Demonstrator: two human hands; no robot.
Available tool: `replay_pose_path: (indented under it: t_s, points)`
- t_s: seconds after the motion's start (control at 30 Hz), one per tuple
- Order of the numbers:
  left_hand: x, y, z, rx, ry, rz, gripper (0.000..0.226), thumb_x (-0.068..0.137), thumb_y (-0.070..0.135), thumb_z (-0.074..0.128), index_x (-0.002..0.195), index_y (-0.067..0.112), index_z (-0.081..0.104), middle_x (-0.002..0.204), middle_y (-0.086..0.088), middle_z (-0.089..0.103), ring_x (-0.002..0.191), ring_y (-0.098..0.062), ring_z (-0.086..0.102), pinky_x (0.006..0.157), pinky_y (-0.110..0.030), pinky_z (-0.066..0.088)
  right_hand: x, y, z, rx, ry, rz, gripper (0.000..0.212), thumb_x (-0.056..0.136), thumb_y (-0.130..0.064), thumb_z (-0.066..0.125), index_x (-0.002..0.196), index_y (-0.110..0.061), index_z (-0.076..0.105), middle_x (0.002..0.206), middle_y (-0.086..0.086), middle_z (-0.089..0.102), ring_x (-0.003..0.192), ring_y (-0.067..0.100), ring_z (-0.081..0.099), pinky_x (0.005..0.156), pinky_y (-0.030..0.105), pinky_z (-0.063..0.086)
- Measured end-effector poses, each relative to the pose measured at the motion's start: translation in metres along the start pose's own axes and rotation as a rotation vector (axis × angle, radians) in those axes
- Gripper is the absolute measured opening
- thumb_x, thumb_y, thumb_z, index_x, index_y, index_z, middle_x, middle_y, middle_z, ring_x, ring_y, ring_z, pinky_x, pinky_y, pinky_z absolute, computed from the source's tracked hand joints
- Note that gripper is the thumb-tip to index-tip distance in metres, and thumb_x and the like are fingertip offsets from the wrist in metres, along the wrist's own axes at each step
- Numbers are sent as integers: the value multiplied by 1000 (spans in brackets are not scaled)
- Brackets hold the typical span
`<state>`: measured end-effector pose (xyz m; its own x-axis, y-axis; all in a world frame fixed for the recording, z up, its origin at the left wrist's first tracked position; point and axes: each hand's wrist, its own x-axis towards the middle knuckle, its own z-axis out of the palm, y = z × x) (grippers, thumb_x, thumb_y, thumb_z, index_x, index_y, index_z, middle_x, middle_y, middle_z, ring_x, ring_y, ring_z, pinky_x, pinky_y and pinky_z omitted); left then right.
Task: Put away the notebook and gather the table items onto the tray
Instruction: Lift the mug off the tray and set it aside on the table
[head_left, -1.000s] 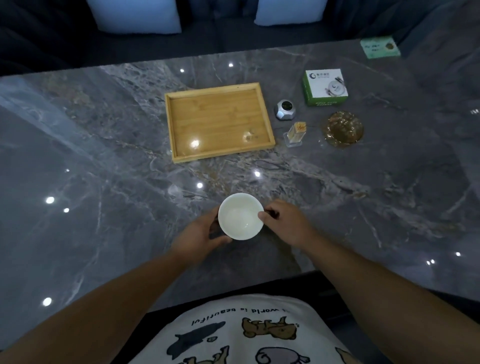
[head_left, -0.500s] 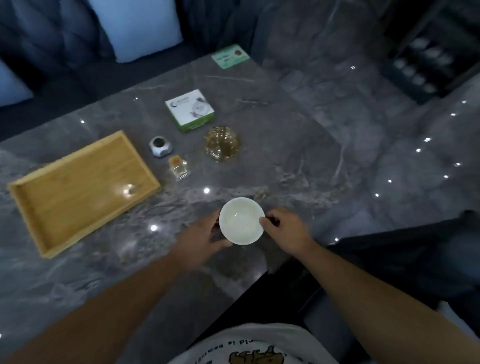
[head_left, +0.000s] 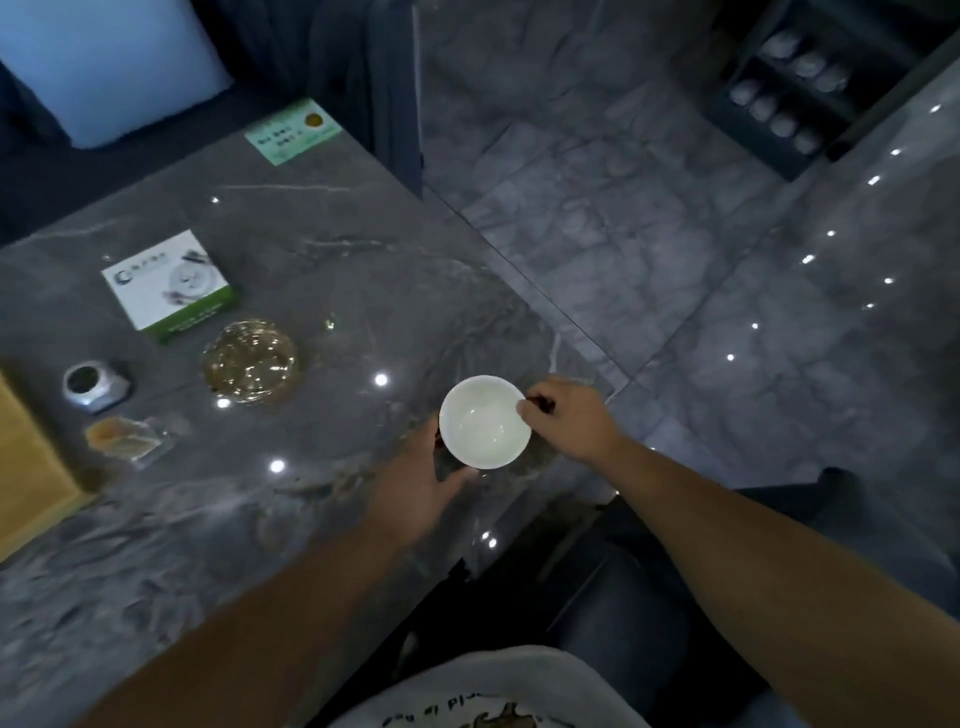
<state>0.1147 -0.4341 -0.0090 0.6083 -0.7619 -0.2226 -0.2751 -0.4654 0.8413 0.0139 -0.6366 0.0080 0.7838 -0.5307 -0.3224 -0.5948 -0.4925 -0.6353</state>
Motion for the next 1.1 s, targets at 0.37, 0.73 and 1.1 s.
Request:
replay_pose_path:
  t_s: [0.37,0.73,1.1]
  points:
    - [38,27,50,-35,87,-113,76,78,38,74,140,22,35,136,1,52,122,-14,51,98,-44,46,55,42,-41,-9,-106,-58,19,90,-35,58,92,-18,67,90,-2,60,80,11,55,63,16,37]
    - [52,45,74,-131,217,-201,68,73,40,77,130,33,41,118,24,53,112,-1,54,88,-25,48,82,51,-52,71,-137,-60,18,91,-32,57,99,-20,68,98,-5,62,91,12,58,75,23,41]
    - [54,40,73,-97,158,-221,73,75,39,75,135,25,37,131,4,53,116,-9,54,92,-43,51,83,51,-53,83,-139,-58,23,93,-32,55,108,-19,67,105,-4,62,98,15,59,81,25,43]
